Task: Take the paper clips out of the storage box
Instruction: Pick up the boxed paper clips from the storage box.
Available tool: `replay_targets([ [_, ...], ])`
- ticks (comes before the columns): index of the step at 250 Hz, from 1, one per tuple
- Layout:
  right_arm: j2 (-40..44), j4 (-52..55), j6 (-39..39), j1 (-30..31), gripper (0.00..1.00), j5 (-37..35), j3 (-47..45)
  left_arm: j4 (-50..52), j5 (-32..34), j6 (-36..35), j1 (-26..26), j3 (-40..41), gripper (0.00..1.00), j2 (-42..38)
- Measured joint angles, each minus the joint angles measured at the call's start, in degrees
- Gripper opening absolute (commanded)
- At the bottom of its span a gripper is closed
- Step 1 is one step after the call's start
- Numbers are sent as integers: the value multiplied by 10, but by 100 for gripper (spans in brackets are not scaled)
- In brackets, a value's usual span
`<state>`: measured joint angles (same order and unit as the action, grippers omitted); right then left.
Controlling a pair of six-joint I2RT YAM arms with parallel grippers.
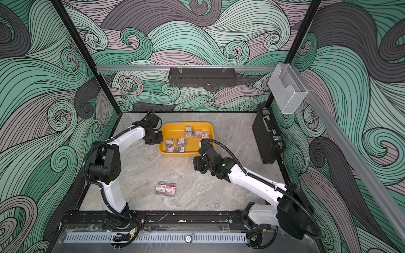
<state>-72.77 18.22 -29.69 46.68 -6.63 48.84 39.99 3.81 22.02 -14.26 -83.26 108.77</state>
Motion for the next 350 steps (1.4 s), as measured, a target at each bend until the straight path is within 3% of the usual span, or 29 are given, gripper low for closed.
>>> replay_targets([
  [64, -8, 1, 8, -7, 71, 1, 2, -2, -12, -11, 0, 0, 15, 0],
  [220, -22, 1, 17, -7, 71, 5, 16, 7, 7, -61, 1, 0, 10, -1],
  [302, -23, 1, 17, -7, 71, 6, 16, 24, 0, -69, 2, 0, 35, -3],
  [350, -31, 1, 17, -7, 71, 6, 18, 32, -3, -61, -11, -2, 42, -24],
])
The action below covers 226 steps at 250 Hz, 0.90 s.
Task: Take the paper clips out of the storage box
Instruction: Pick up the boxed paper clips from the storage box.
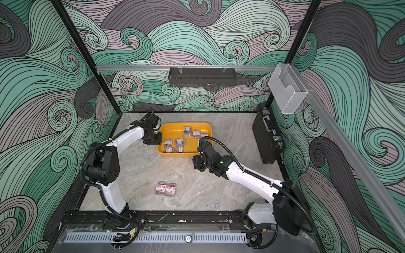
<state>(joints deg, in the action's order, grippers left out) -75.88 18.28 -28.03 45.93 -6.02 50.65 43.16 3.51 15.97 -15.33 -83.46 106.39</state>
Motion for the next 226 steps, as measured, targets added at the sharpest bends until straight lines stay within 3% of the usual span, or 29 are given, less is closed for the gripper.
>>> replay_targets([
  [39, -1, 0, 0, 0, 71, 0, 0, 4, 1, 17, -19, -12, 46, -22],
  [116, -1, 0, 0, -2, 71, 0, 0, 10, 20, 50, -60, -50, 64, -23],
  [226, 21, 3, 0, -4, 71, -6, -3, 30, 50, 62, -70, -116, 68, 102],
])
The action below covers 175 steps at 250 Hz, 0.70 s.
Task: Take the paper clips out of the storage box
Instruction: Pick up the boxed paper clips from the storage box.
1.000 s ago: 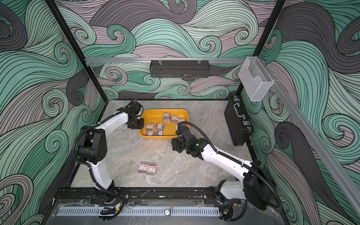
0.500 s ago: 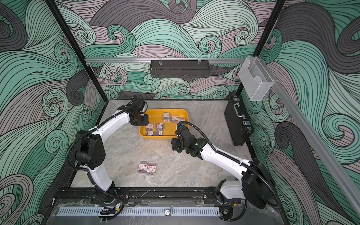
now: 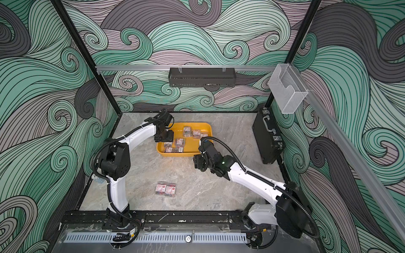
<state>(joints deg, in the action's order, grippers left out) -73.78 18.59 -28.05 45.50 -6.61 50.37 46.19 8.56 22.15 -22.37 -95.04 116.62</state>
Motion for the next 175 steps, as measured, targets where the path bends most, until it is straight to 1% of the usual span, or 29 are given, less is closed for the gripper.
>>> replay_targets([
  [58, 0, 6, 0, -4, 71, -1, -3, 13, 18, 2, -3, -29, 68, 36],
  [83, 0, 7, 0, -5, 71, -1, -4, 18, 26, 2, -3, -42, 66, 51],
  [175, 0, 9, 0, -9, 71, -1, -4, 38, 33, 2, -3, -94, 66, 104],
])
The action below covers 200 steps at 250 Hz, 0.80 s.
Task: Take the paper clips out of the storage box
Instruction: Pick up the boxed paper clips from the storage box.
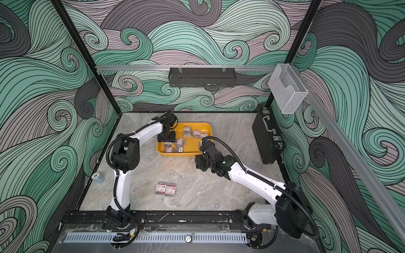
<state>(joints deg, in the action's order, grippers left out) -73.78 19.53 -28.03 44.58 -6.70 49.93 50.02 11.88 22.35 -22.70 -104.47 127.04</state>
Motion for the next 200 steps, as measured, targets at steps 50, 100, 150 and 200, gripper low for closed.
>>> replay_targets([
  [50, 3, 0, 2, -6, 71, 0, -9, 5, 1, 0, 0, -16, 65, 22],
  [100, 9, 1, 3, -12, 71, 0, -17, 12, 1, 3, 0, -16, 62, 35],
  [150, 9, 1, 5, -15, 71, 0, -17, 14, -2, 4, 0, -19, 52, 37],
  [200, 9, 1, 6, -15, 71, 1, -17, 14, -6, 2, 0, -24, 46, 37],
])
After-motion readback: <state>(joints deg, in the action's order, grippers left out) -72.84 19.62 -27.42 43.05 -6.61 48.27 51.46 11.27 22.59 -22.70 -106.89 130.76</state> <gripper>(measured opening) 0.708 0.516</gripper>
